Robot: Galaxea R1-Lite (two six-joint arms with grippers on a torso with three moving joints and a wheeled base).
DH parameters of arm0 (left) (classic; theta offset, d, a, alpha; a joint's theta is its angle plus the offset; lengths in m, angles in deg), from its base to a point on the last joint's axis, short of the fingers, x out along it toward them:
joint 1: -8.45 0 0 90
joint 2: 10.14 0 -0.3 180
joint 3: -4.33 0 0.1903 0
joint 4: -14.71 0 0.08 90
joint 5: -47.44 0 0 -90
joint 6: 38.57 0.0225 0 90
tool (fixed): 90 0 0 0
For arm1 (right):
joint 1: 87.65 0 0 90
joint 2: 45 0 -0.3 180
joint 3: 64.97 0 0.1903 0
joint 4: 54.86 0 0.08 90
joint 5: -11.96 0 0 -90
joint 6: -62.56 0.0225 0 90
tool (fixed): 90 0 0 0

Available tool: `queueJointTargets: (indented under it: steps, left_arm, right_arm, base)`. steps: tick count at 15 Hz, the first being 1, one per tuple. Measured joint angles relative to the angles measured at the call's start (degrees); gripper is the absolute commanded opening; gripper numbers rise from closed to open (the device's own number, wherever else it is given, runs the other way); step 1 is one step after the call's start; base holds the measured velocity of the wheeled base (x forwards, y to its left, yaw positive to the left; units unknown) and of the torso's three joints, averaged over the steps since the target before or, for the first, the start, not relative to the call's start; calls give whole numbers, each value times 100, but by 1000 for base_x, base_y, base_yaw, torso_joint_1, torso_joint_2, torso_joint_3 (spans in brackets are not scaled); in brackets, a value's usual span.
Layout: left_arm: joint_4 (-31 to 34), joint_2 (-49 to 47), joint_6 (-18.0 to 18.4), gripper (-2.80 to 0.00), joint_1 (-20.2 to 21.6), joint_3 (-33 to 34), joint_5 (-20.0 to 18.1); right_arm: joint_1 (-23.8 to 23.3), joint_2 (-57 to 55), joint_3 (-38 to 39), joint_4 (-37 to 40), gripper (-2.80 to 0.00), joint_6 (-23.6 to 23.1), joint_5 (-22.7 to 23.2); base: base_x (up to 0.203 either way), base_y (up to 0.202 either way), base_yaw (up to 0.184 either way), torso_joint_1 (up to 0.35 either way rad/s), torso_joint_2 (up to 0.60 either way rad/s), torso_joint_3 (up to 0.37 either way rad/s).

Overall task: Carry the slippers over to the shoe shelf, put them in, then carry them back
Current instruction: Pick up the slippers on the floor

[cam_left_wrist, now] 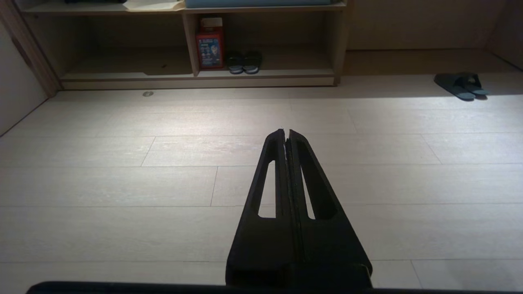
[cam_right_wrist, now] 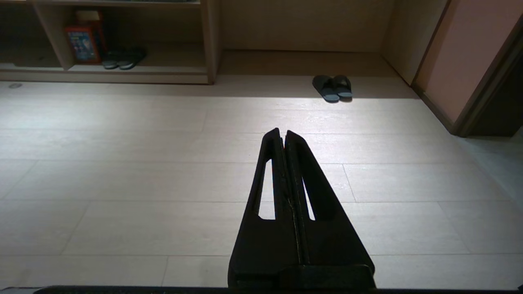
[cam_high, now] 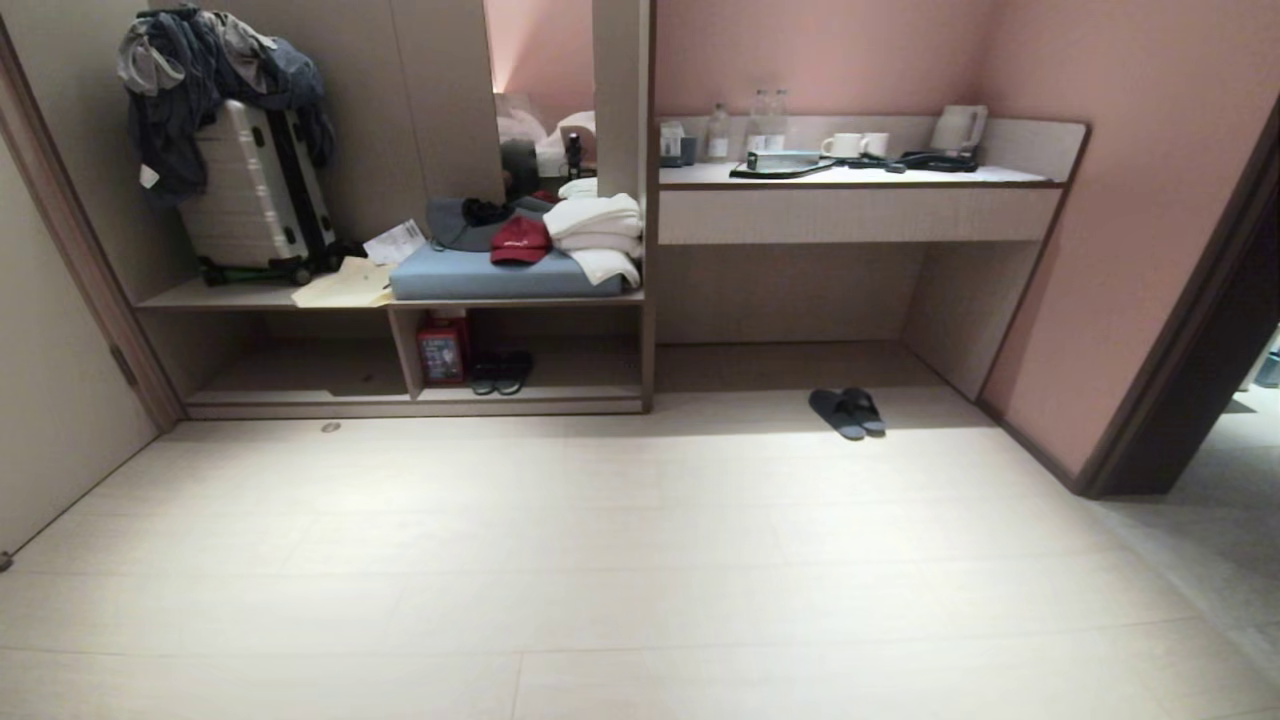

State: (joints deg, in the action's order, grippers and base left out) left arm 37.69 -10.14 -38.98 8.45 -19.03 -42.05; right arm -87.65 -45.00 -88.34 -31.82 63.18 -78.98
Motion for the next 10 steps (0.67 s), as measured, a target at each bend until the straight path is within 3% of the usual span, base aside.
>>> queueJointTargets:
  steps: [10]
  left_arm:
    - [8,0,1,-280,2,0,0]
  right_arm:
    - [0,0,0,-2,-280,24,-8]
  base:
    - [196,0,0,3,3,2]
